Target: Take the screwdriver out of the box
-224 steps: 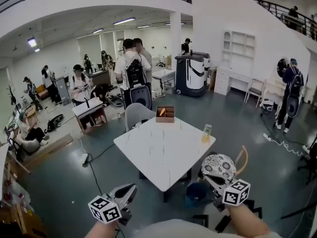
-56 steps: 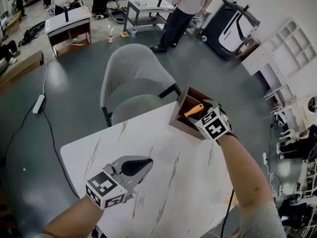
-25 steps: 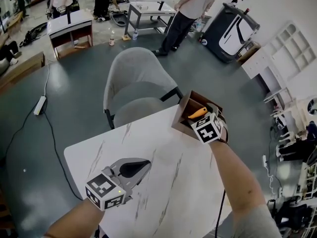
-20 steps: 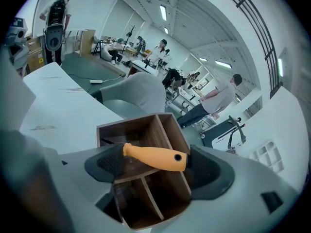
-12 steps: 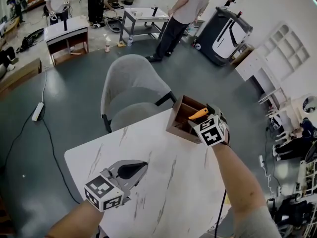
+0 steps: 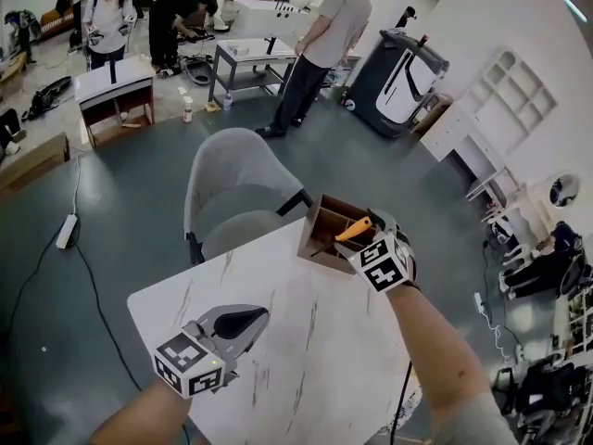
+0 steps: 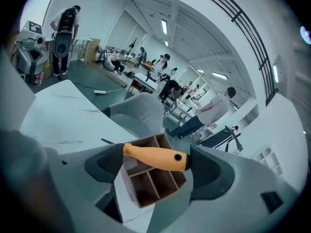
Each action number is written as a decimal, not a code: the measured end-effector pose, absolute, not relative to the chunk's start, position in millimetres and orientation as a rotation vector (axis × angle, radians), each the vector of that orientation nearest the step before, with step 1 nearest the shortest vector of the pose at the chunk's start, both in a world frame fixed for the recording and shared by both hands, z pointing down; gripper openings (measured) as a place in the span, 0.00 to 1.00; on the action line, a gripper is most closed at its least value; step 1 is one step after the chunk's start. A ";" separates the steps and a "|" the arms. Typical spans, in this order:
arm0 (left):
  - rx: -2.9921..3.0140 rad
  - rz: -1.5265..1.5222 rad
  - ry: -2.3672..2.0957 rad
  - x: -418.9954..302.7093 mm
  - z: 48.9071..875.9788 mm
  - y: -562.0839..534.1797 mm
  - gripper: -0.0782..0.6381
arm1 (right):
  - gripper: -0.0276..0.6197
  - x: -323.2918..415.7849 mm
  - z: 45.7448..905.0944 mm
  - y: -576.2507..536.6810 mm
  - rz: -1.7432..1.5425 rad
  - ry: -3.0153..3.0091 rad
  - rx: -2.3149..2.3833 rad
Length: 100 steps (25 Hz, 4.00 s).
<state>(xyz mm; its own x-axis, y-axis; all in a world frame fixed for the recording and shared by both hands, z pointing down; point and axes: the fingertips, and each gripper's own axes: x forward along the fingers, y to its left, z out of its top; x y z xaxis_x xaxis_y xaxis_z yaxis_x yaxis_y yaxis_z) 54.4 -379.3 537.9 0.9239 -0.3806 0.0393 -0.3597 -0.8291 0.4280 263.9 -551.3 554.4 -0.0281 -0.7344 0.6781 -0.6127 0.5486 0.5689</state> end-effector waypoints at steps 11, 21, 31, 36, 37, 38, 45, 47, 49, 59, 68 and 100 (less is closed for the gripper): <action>2.724 -0.110 -0.487 27.2 478.2 -368.1 0.11 | 0.65 260.2 454.6 -494.1 -0.196 -1.718 1.284; 2.776 -0.102 -0.512 19.4 426.5 -316.8 0.11 | 0.65 269.6 384.5 -407.1 -0.254 -1.747 1.380; 2.745 -0.077 -0.585 53.2 393.3 -202.9 0.11 | 0.65 310.0 349.0 -271.3 -0.315 -1.813 1.415; 2.761 -0.086 -0.608 75.4 374.3 -147.7 0.11 | 0.65 332.5 333.0 -207.9 -0.345 -1.848 1.425; 2.766 -0.083 -0.616 78.9 370.4 -137.9 0.11 | 0.65 335.4 329.5 -197.6 -0.351 -1.858 1.426; 2.770 -0.080 -0.624 81.9 367.1 -128.6 0.11 | 0.65 337.5 326.9 -187.8 -0.358 -1.868 1.423; 2.791 -0.078 -0.687 100.1 352.7 -79.0 0.11 | 0.65 341.7 323.2 -140.0 -0.407 -1.956 1.399; 2.797 -0.072 -0.703 106.0 348.1 -69.0 0.11 | 0.65 341.4 318.6 -132.1 -0.418 -1.992 1.397; 2.797 -0.066 -0.715 109.6 344.0 -61.2 0.11 | 0.65 340.2 312.3 -125.7 -0.431 -2.020 1.393; 2.802 -0.035 -0.754 117.5 327.9 -38.8 0.11 | 0.65 330.5 285.7 -100.8 -0.502 -2.117 1.374; 2.828 -0.050 -0.749 104.3 313.9 -37.6 0.11 | 0.65 311.1 277.1 -89.2 -0.520 -2.158 1.386; 2.917 -0.161 -0.588 -55.2 302.0 -98.7 0.11 | 0.65 173.0 246.0 -93.7 -0.493 -2.107 1.548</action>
